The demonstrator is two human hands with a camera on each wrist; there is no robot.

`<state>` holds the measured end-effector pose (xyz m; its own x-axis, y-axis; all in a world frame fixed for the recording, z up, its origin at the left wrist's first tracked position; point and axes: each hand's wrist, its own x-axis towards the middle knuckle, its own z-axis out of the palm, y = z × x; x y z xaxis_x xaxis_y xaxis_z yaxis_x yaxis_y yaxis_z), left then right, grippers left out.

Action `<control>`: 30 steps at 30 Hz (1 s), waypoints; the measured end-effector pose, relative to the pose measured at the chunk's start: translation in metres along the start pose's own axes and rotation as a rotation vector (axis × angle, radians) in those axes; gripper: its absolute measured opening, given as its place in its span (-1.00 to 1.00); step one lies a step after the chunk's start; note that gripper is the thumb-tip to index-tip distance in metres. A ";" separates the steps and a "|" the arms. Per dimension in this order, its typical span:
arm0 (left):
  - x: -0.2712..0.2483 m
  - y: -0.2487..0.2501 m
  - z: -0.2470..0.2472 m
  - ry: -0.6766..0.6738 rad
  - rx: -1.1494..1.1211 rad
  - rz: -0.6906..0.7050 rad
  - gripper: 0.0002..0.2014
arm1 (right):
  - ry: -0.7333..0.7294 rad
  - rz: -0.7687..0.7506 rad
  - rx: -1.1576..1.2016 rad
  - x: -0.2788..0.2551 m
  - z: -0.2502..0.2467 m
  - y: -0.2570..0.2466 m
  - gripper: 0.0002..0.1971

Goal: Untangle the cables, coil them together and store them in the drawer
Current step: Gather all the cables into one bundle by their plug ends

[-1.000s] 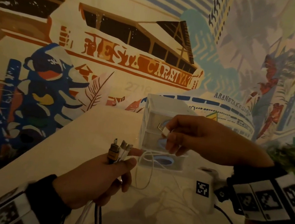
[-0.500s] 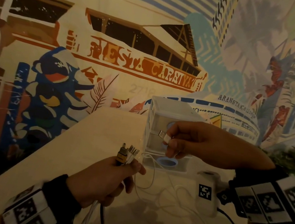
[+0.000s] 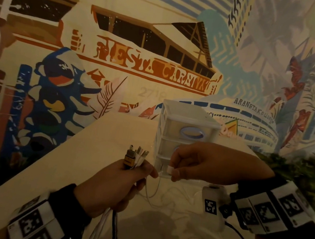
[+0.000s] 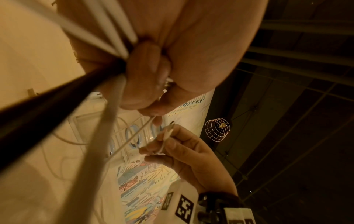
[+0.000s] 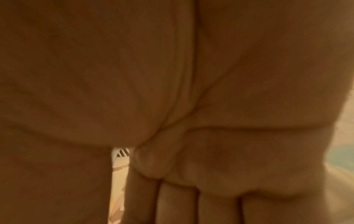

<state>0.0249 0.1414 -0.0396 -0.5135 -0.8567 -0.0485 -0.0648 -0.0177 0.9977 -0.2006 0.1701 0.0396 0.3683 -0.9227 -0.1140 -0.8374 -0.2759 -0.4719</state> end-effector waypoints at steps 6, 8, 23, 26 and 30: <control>-0.002 0.002 0.005 -0.039 0.055 0.068 -0.60 | 0.085 0.008 -0.174 0.019 0.016 0.000 -0.78; 0.000 -0.001 0.004 -0.050 0.109 0.086 -0.46 | 0.076 -0.008 -0.159 0.023 0.020 0.000 -0.80; -0.006 0.006 0.010 0.056 0.088 0.098 -0.76 | 0.088 -0.137 0.094 0.026 0.024 -0.005 -0.80; -0.007 0.006 0.012 0.100 0.109 0.126 -0.77 | 0.075 -0.154 0.068 0.025 0.024 -0.007 -0.82; -0.008 0.005 0.012 0.131 0.132 0.130 -0.70 | 0.103 -0.118 0.011 0.019 0.016 -0.005 -0.83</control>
<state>0.0182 0.1547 -0.0346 -0.4095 -0.9073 0.0953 -0.1212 0.1576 0.9800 -0.1828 0.1587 0.0259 0.4198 -0.9070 0.0324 -0.7860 -0.3812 -0.4867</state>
